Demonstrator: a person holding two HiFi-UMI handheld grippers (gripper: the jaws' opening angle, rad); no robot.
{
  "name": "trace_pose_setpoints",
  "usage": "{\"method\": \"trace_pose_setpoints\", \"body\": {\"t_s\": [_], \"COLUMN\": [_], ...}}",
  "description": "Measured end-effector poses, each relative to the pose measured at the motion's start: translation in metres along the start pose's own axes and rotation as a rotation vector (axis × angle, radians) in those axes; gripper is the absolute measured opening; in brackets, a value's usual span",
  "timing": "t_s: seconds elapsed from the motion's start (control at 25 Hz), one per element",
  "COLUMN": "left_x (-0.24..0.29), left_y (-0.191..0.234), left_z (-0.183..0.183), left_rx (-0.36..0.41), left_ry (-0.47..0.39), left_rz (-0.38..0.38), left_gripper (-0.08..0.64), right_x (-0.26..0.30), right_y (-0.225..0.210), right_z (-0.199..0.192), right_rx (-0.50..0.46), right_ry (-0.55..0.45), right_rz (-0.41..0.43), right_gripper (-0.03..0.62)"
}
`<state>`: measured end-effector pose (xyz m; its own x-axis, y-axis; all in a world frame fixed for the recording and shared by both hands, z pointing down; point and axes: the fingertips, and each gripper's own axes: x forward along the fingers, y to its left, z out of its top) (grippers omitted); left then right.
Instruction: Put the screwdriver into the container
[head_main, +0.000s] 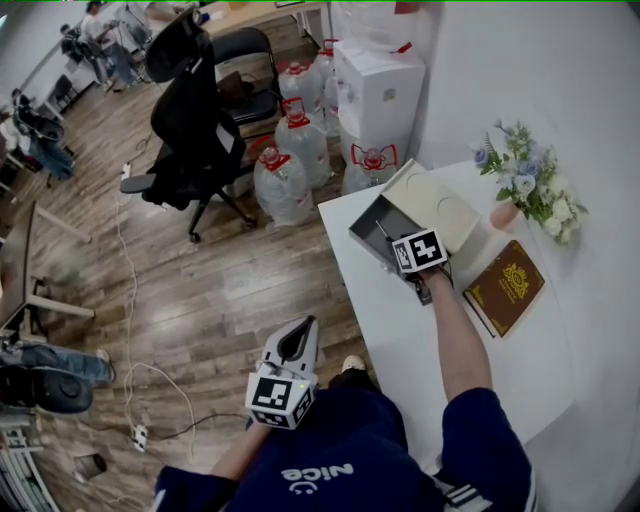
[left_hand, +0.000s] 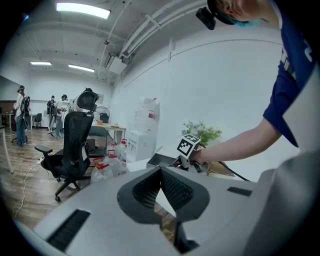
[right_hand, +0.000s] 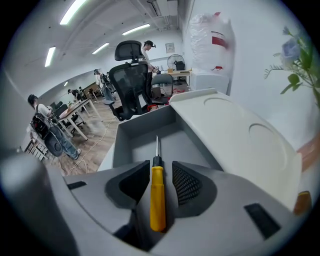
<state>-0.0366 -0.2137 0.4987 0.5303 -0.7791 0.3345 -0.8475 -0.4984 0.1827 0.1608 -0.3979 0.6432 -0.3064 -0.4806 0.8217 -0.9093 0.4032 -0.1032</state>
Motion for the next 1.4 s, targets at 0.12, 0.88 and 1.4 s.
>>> {"method": "trace_pose_setpoints", "body": {"t_s": [0.12,0.88,1.4], "left_x": [-0.001,-0.005,-0.008], "left_y": [-0.002,-0.027,-0.044], "left_z": [-0.001,0.01,0.012], "left_rx": [-0.005,-0.013,-0.042], "left_ry": [-0.005,-0.07,-0.101], "left_rz": [-0.006,-0.123,-0.193], "left_gripper": [0.017,0.017,0.017], "right_x": [-0.016,-0.176,-0.25], "right_y": [0.003,0.031,0.065], "right_z": [0.004,0.029,-0.033], "right_rx": [-0.026,-0.073,-0.01], "right_ry": [-0.049,-0.454,-0.588], "right_rz": [-0.012,-0.162,-0.275], "right_gripper": [0.165,0.163,0.163]}}
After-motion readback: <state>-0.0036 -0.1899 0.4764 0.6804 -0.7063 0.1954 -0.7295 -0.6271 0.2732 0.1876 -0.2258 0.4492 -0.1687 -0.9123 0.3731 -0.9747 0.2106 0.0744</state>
